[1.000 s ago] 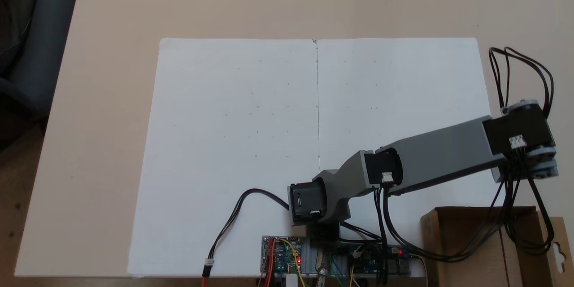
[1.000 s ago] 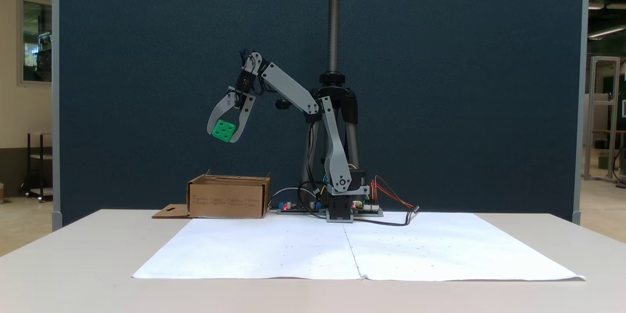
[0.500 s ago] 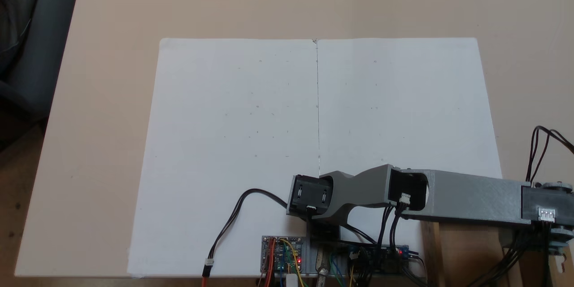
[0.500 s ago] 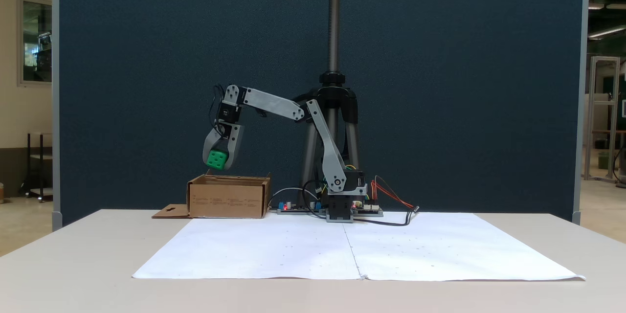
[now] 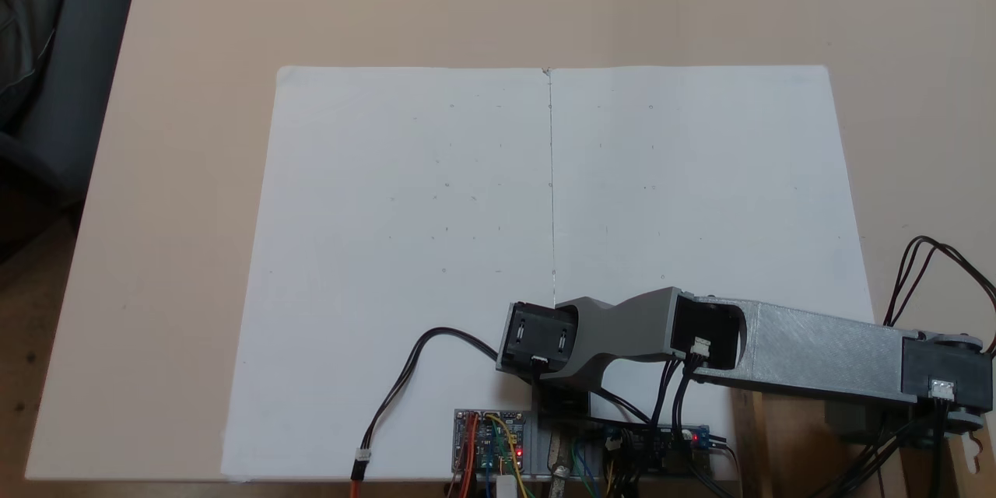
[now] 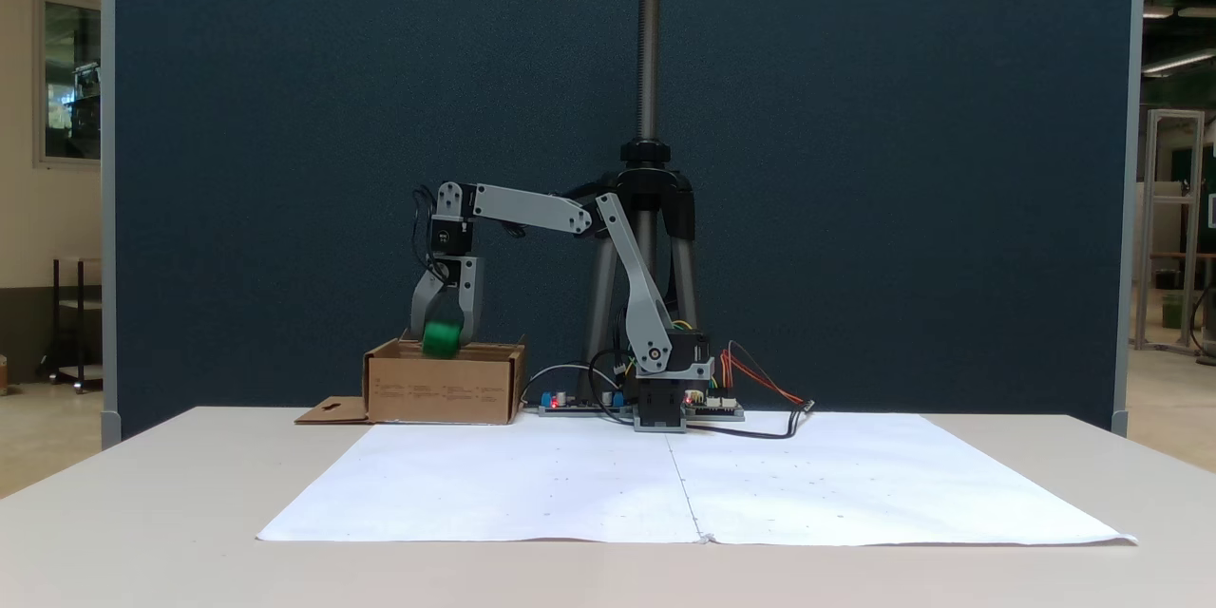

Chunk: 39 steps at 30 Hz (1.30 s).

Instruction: Grasp a green dice and put it in the bin.

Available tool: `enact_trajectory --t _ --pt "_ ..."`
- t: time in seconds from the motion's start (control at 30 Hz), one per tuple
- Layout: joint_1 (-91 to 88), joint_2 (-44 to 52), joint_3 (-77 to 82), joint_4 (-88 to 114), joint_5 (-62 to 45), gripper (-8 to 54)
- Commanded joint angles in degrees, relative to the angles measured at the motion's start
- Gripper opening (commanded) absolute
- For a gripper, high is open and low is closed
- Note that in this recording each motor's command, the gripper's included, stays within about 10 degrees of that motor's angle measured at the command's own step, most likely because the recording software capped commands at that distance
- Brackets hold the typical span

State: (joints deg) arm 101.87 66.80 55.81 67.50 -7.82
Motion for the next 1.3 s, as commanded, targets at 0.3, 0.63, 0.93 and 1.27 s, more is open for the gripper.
enact_trajectory --t 0.3,0.63,0.93,1.27 --pt "-5.80 6.24 -2.64 -1.49 -4.22 43.9" --pt "-37.71 14.50 -9.05 -1.58 10.90 43.2" --pt "-69.26 14.41 -8.17 -7.47 13.71 43.3" --pt "-90.62 19.07 16.35 -31.71 14.68 43.2"
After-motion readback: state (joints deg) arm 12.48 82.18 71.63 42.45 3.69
